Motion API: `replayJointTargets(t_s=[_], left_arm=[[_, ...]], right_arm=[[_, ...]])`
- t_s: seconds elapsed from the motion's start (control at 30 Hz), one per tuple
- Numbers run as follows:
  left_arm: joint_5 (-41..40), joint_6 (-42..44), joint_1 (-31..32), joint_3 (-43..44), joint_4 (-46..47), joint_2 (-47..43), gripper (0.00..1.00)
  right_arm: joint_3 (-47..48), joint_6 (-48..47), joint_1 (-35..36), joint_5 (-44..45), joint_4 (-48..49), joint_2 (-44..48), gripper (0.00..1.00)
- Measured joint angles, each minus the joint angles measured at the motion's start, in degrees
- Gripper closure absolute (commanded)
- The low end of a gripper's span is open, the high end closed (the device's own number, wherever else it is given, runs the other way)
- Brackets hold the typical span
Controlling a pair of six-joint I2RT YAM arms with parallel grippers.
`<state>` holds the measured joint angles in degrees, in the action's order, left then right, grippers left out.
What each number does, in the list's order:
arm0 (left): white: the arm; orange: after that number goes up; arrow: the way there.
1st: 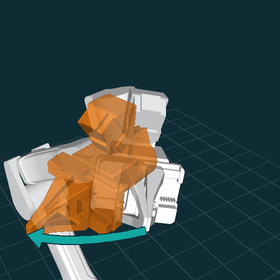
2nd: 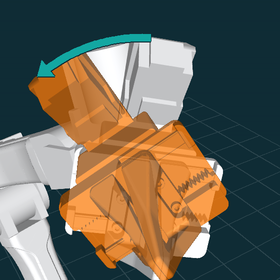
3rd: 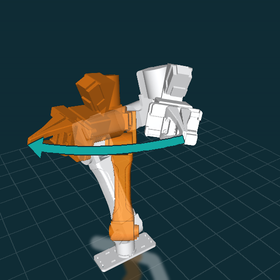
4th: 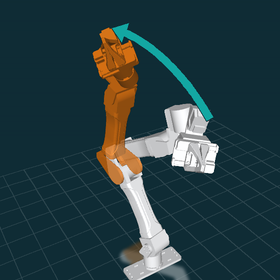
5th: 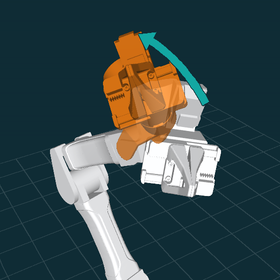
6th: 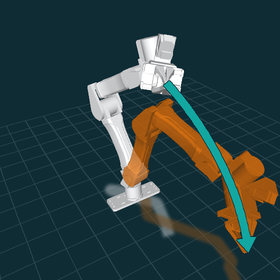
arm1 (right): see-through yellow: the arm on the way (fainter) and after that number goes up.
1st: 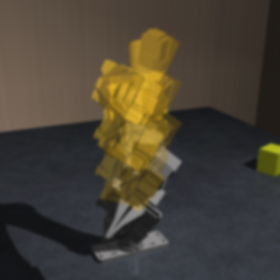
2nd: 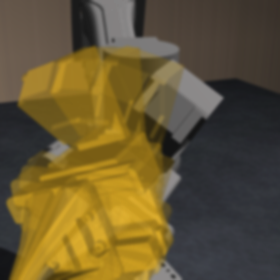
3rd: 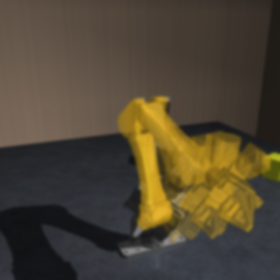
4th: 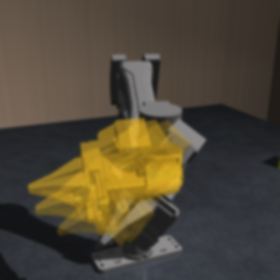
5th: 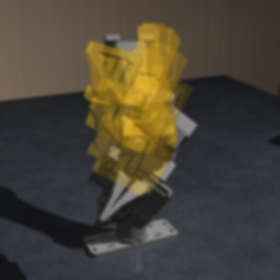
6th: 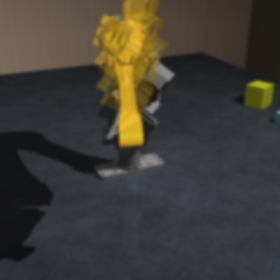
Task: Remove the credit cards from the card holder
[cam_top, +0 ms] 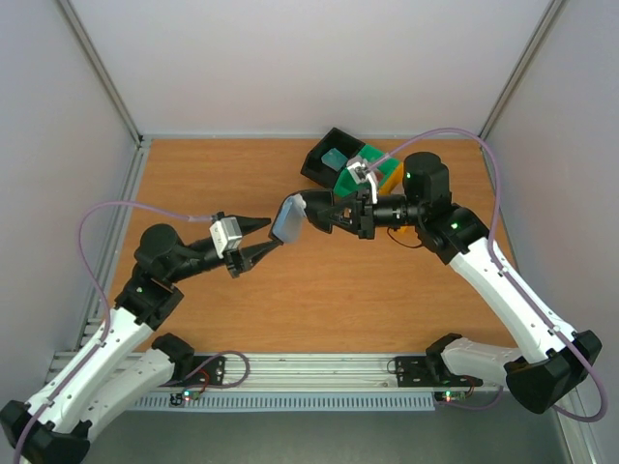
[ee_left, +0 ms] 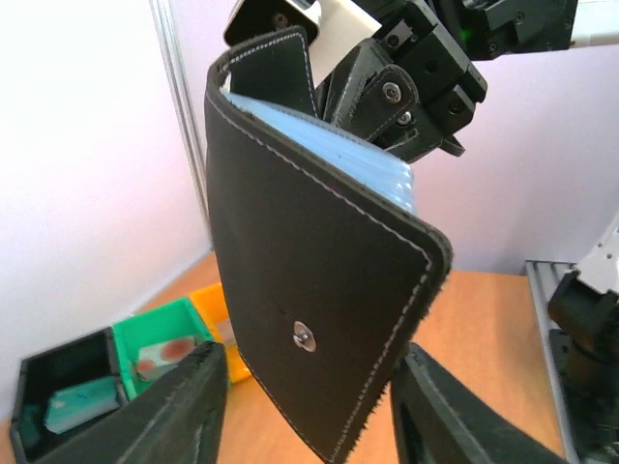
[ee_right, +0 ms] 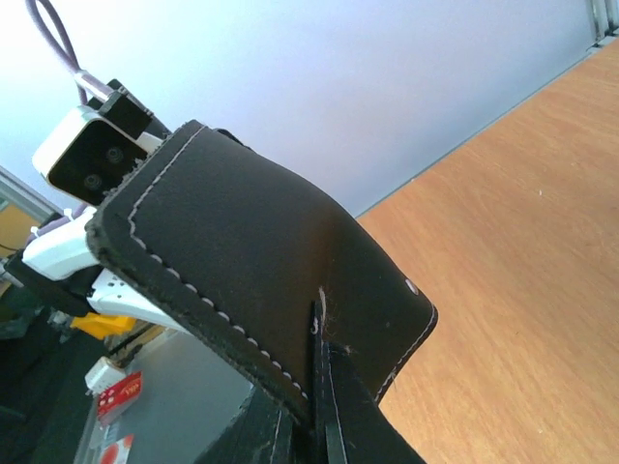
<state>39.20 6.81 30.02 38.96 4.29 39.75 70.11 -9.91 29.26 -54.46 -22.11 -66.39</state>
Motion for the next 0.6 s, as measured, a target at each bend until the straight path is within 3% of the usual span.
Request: replayJointTargets(t_s=[0.13,0.2,0.53,0.6], left_arm=[[-1.36,0.70,0.02,0.00,0.48,0.07,0.70],[-2.27,0.79,0.02,0.00,0.70,0.17,0.72],[-7.61,-0.44,0.02,0.00,0.98,1.40,0.66],[-8.63,-0.66,0.02,0.00,0.98,1.57,0.62]], right_arm=[[-0.17,0.04,0.02,-0.35,0.02,0.00,0.99],[-0.20,0.02,0.02,-0.79,0.09,0.00,0.99],[-0.22,-0.70,2.78,-3.61,0.24,0.02,0.99],[-0.22,-1.73,4.44,-4.15,-0.02,0.02,0.99]])
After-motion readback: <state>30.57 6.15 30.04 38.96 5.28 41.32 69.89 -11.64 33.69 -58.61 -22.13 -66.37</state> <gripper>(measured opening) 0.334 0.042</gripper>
